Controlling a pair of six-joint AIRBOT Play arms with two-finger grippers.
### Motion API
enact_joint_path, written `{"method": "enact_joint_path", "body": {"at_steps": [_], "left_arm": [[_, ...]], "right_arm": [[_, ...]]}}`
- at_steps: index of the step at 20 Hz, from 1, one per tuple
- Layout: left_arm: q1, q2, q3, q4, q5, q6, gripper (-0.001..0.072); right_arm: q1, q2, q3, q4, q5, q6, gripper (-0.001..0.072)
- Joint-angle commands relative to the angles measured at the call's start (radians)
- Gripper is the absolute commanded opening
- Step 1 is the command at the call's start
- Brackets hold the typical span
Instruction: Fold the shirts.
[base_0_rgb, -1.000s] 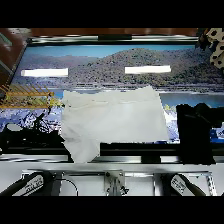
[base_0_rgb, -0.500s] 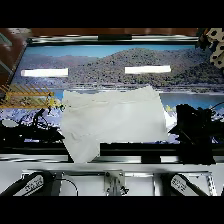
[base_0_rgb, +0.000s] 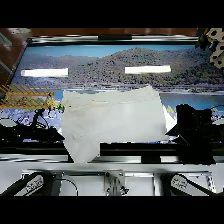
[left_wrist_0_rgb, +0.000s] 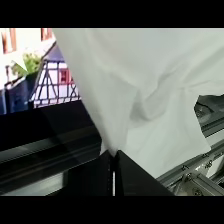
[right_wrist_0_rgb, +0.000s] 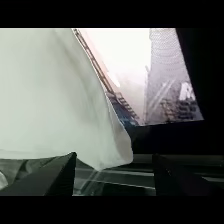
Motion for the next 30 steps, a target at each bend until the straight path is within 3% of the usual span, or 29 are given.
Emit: {"method": "enact_joint_path", "body": {"at_steps": [1,4,5,7,8,13,17,20,22,25,27,30], "left_arm": [[0.0,0.001,0.001,0.0,-0.012,-0.001,0.0035],[0.0,0.001,0.001,-0.004,-0.02,-0.006,0.0035],[0.0,0.001,0.004,-0.004,-0.032,-0.011,0.0035],[0.0,0.002,0.034,-0.003,-0.053,-0.011,0.0034],[0.0,0.009,0.068,-0.003,-0.053,-0.011,0.0034],[-0.009,0.106,0.495,-0.096,-0.045,-0.008,0.0033],[-0.011,0.186,1.081,-0.096,0.096,-0.067,0.0033],[-0.011,0.21,1.44,-0.096,0.222,-0.184,0.0034],[-0.011,0.229,1.584,-0.085,0.225,-0.231,0.0034],[-0.011,0.324,1.612,0.037,0.222,-0.244,0.0033],[-0.011,0.368,1.612,0.163,0.221,-0.307,0.0033],[-0.011,0.397,1.612,0.305,0.166,-0.314,0.0034]], "right_arm": [[0.018,-0.009,-0.018,0.013,-0.047,-0.011,0.0577],[0.13,-0.013,-0.039,-0.022,-0.114,-0.005,0.0577],[0.156,-0.013,-0.039,-0.038,-0.15,0.016,0.0527],[0.178,-0.013,-0.031,-0.013,-0.183,0.04,0.0092],[0.178,-0.01,-0.013,0.025,-0.162,0.023,0.0063],[0.178,0.191,0.258,0.282,-0.07,-0.117,0.0062],[0.178,0.418,0.715,0.351,-0.21,-0.14,0.0062],[0.178,0.529,1.042,0.239,-0.306,-0.131,0.0062],[0.178,0.583,1.189,0.122,-0.312,-0.114,0.0062],[0.178,0.672,1.289,-0.038,-0.312,-0.088,0.0063],[0.178,0.724,1.29,-0.13,-0.293,-0.042,0.0062],[0.178,0.751,1.29,-0.177,-0.112,0.014,0.0062]]}}
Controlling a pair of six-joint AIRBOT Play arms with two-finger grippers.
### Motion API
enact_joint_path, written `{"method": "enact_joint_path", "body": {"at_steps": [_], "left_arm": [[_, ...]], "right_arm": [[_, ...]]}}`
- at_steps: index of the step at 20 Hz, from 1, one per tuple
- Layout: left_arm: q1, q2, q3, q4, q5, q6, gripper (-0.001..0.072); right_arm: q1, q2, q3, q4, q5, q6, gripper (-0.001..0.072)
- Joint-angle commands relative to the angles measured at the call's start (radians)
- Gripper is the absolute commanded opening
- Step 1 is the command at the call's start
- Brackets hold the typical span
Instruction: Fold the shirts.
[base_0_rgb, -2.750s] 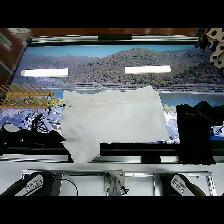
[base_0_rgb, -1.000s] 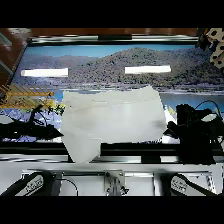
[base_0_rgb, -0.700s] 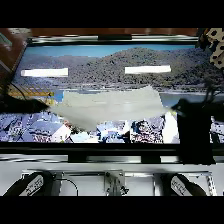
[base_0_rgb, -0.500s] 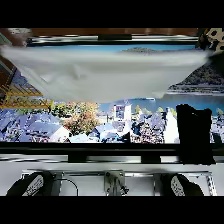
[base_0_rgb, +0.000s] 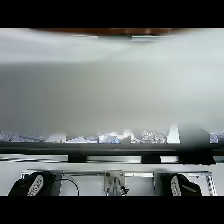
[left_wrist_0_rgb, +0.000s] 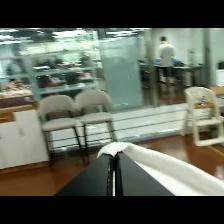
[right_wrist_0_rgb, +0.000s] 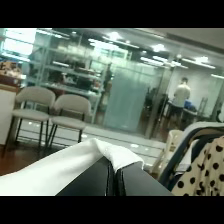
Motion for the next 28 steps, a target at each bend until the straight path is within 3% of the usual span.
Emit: {"method": "enact_joint_path", "body": {"at_steps": [1,5,8,10,13,15,17,23,26,28], "left_arm": [[-0.001,0.037,0.023,0.183,-0.08,-0.036,0.0034],[0.0,0.039,-0.043,0.159,-0.328,-0.048,0.0034],[-0.001,0.037,-0.181,0.098,-0.421,-0.049,0.0033],[-0.001,0.035,-0.32,0.055,-0.41,-0.092,0.0034],[-0.002,0.014,-0.575,0.055,-0.334,-0.089,0.0033],[-0.012,-0.037,-0.74,0.055,-0.23,-0.029,0.0033],[-0.047,-0.137,-0.87,0.054,-0.092,-0.028,0.0033],[-0.262,-0.536,-0.858,0.054,0.336,-0.043,0.0034],[-0.324,-0.674,-0.8,0.054,0.537,-0.044,0.0034],[-0.339,-0.741,-0.792,0.054,0.593,-0.048,0.0033]], "right_arm": [[0.001,0.04,0.029,-0.105,0.213,0.055,0.0062],[0.001,0.018,0.028,-0.159,0.499,0.165,0.0062],[0.001,-0.06,0.024,-0.211,0.774,0.229,0.0062],[0.001,-0.1,-0.076,-0.203,0.803,0.281,0.0062],[0.001,-0.136,-0.397,-0.182,0.771,0.294,0.0062],[0.001,-0.179,-0.653,-0.156,0.629,0.248,0.0062],[0.024,-0.275,-0.795,-0.041,0.376,0.212,0.0062],[0.301,-0.657,-0.719,-0.042,-0.411,0.207,0.0062],[0.36,-0.798,-0.708,-0.042,-0.619,0.226,0.0062],[0.36,-0.872,-0.708,-0.036,-0.702,0.227,0.0062]]}}
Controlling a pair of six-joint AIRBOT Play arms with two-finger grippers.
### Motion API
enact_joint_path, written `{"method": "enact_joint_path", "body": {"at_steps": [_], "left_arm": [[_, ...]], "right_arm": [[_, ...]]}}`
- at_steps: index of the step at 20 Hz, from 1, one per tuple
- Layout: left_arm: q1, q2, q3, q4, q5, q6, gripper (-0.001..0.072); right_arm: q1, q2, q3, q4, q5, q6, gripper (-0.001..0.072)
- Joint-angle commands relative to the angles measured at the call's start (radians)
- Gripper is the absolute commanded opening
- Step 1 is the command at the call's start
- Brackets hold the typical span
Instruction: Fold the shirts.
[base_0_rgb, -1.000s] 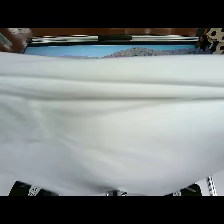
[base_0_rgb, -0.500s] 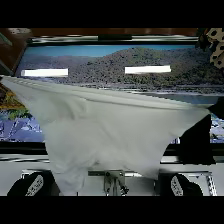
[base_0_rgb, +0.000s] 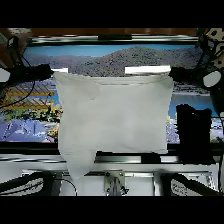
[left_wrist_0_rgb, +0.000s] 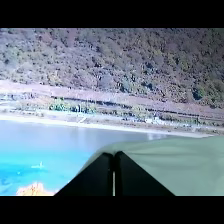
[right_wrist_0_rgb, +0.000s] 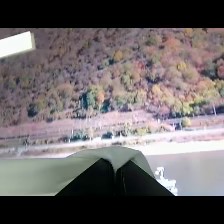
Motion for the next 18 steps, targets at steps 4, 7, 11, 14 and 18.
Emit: {"method": "enact_joint_path", "body": {"at_steps": [4,7,11,14,18], "left_arm": [[-0.025,-0.199,0.022,-0.002,0.188,-0.001,0.0034],[-0.003,-0.227,0.021,-0.002,0.187,-0.02,0.0033],[0.0,-0.262,0.02,-0.002,0.175,-0.078,0.0034],[-0.011,-0.27,0.021,-0.002,0.123,-0.105,0.0035],[-0.01,-0.223,0.034,-0.001,-0.037,0.086,0.0035]], "right_arm": [[0.036,-0.187,0.004,0.007,-0.357,0.006,0.0062],[0.036,-0.204,0.003,0.007,-0.336,0.004,0.0062],[0.032,-0.243,0.004,0.004,-0.194,0.026,0.0062],[0.032,-0.235,0.004,0.004,-0.111,0.037,0.0062],[0.032,-0.132,0.004,-0.071,0.046,0.038,0.0062]]}}
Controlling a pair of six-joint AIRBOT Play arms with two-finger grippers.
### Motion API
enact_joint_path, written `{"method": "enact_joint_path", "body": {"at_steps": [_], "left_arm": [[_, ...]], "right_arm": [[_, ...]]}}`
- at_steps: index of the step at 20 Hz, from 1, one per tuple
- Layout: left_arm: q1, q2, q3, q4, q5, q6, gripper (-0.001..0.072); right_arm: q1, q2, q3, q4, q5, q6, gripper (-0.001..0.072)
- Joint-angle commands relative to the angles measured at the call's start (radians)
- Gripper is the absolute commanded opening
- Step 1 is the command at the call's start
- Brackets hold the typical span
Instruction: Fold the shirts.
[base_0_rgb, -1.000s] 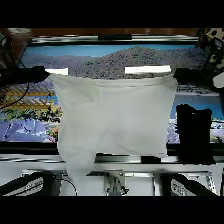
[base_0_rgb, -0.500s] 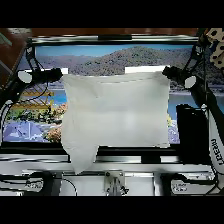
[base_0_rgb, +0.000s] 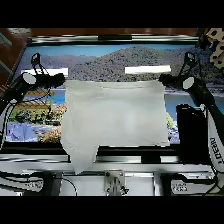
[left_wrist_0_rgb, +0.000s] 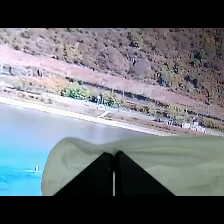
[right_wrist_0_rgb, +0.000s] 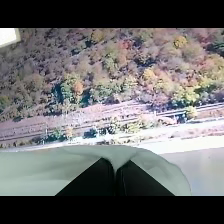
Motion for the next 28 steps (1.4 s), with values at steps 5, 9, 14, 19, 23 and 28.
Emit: {"method": "enact_joint_path", "body": {"at_steps": [5,9,14,19,23,28], "left_arm": [[0.011,0.034,0.033,0.017,-0.512,0.202,0.0034],[0.011,-0.019,0.032,0.079,-0.667,0.136,0.0034],[0.034,-0.04,0.032,0.098,-0.654,0.07,0.0034],[0.045,-0.052,0.032,0.098,-0.689,0.045,0.0034],[0.047,-0.064,0.052,0.097,-0.766,0.048,0.0311],[0.126,-0.027,0.153,0.097,-1.019,0.045,0.044]], "right_arm": [[0.0,0.101,-0.003,-0.344,0.603,0.132,0.0062],[0.0,0.06,-0.012,-0.434,0.645,0.152,0.0062],[0.001,0.005,-0.012,-0.341,0.634,0.158,0.0062],[0.0,-0.005,-0.012,-0.338,0.618,0.174,0.0063],[0.0,0.005,-0.011,-0.333,0.642,0.171,0.0487],[-0.011,0.1,0.04,-0.459,0.867,0.039,0.0516]]}}
